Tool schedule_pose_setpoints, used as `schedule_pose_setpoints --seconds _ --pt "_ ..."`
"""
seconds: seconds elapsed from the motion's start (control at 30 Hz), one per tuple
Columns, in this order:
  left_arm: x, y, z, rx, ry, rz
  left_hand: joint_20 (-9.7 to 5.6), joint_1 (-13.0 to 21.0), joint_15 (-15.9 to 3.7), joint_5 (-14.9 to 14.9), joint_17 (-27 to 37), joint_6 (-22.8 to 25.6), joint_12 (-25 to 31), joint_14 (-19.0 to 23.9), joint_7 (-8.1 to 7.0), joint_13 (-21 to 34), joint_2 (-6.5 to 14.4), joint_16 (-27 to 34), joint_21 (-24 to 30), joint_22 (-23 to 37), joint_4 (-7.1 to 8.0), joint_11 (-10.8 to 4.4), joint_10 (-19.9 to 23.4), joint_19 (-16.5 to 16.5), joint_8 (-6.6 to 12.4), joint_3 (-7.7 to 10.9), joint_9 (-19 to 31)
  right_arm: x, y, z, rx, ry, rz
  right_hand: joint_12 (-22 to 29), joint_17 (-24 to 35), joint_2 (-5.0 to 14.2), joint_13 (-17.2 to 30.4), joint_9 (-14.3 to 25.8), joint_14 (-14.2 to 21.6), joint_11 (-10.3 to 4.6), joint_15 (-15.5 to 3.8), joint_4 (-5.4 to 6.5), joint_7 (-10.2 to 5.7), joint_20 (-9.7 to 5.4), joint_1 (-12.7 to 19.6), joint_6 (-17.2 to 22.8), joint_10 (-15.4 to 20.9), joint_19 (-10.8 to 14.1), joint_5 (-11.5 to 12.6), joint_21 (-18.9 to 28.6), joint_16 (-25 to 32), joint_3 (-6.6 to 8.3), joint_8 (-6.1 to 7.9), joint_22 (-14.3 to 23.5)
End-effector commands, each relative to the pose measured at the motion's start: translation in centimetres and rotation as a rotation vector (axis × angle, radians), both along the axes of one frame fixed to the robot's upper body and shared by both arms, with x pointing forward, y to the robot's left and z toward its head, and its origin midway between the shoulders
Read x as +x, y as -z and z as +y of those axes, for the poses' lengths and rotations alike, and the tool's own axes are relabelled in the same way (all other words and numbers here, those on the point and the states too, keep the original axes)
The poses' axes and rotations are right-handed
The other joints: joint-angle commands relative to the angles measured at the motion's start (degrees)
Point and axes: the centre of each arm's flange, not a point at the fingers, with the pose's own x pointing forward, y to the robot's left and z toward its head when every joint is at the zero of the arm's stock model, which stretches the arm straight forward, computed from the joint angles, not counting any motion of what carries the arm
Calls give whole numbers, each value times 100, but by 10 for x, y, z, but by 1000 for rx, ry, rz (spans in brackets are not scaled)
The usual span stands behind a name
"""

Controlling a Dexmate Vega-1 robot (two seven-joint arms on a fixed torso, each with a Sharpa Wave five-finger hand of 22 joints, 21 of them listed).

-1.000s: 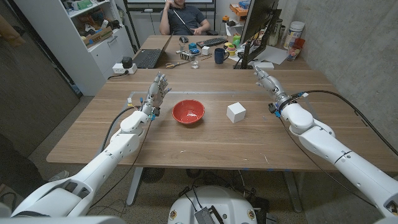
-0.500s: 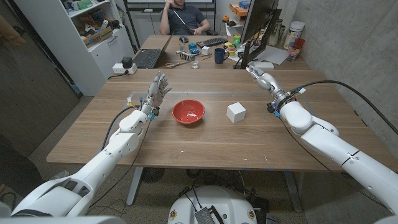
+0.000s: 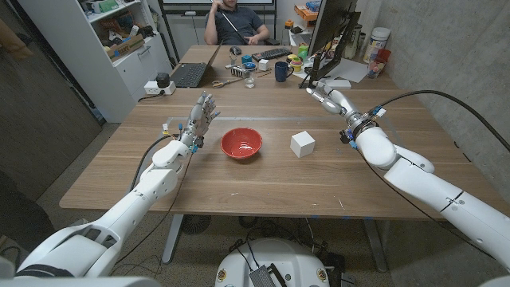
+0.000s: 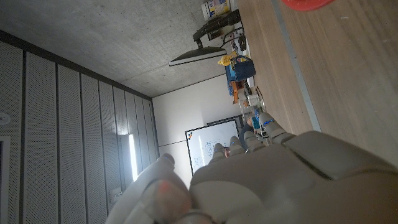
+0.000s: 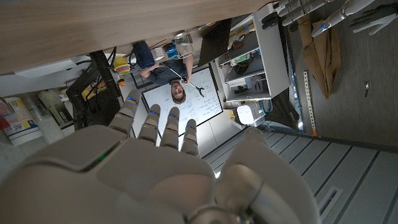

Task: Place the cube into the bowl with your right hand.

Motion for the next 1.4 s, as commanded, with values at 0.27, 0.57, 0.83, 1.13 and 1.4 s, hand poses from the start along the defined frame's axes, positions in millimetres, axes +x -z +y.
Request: schedule_pose_setpoints --seconds 0.27,0.57,0.83,1.13,1.4 --pt "1 1 1 -3 -2 5 -3 -8 -5 32 33 -200 31 -313 -22 25 197 40 -37 29 11 27 -343 4 42 -23 21 -11 -8 16 -268 197 -60 13 12 68 20 26 80 -32 -11 -285 -92 37 479 188 132 87 13 -73 -14 163 54 -3" --pt "2 -1 0 0 -2 2 -1 -9 -5 30 34 -174 31 -313 -22 25 201 39 -44 29 13 29 -342 7 45 -27 22 -12 -10 19 -356 245 -38 -17 11 111 20 26 94 -115 -34 -494 -159 37 811 255 110 153 -4 -116 -32 276 60 -4" --pt "2 0 0 -4 -5 8 5 -9 3 29 34 -157 30 -317 -16 25 204 38 -49 29 13 33 -341 8 47 -30 22 -10 -9 22 -428 257 14 -109 10 59 22 29 55 -169 -58 -735 -237 40 1162 154 -87 513 -12 -41 -61 343 -6 24" --pt "2 0 -1 -4 -3 6 3 -9 10 27 34 -146 29 -314 -6 25 206 38 -53 30 13 39 -342 16 44 -34 22 -10 -9 24 -473 253 51 -157 11 9 24 33 -16 -185 -62 -834 -356 47 1315 97 -223 545 -6 -81 -78 354 -37 11" --pt "2 0 0 -5 -5 6 6 -10 8 24 34 -136 24 -315 -9 26 210 37 -60 30 14 40 -351 18 39 -39 21 -6 -6 28 -527 237 99 -194 13 -62 28 38 -111 -254 -76 -914 -489 48 1466 -38 -368 555 15 -141 -94 348 -87 -3"
